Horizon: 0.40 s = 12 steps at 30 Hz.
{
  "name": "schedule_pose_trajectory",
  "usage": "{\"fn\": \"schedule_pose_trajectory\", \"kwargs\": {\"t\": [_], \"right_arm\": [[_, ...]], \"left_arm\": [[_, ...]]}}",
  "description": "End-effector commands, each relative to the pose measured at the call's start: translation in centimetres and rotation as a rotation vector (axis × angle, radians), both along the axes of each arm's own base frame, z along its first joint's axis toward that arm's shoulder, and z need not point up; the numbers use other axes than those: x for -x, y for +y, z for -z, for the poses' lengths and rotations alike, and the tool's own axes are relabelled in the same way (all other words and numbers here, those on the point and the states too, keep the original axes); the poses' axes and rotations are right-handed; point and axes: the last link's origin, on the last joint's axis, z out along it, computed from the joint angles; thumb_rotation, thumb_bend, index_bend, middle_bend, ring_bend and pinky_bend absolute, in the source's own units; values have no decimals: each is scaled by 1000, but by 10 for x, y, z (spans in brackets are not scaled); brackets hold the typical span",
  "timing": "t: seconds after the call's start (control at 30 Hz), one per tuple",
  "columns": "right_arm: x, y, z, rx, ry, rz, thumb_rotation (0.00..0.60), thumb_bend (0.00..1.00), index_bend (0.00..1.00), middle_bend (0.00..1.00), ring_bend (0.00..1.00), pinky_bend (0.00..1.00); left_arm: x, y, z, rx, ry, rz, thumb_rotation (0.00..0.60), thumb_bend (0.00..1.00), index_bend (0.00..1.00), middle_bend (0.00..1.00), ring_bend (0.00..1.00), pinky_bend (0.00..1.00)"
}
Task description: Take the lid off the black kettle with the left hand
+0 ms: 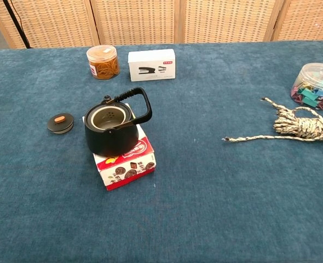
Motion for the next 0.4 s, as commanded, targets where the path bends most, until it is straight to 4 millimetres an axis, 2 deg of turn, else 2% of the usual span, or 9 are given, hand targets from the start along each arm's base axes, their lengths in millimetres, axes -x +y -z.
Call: {"fn": "schedule_pose_trajectory", "kwargs": {"t": [0.03,0.23,0.4], "right_arm": [[1,0,-1,8,10,2,600,0,2,0,0,0],[2,0,-5,39,51,12,600,0,2,0,0,0],[2,1,-4,41,55,21,600,0,2,0,0,0]], "left_arm": [[29,-39,-23,-85,7,-2,600,96,0,0,0,0],[41,-66,-39,-188,40,-19,600,96,0,0,0,0],[41,-76,-42,-191,27,-32,600,96,0,0,0,0]]}}
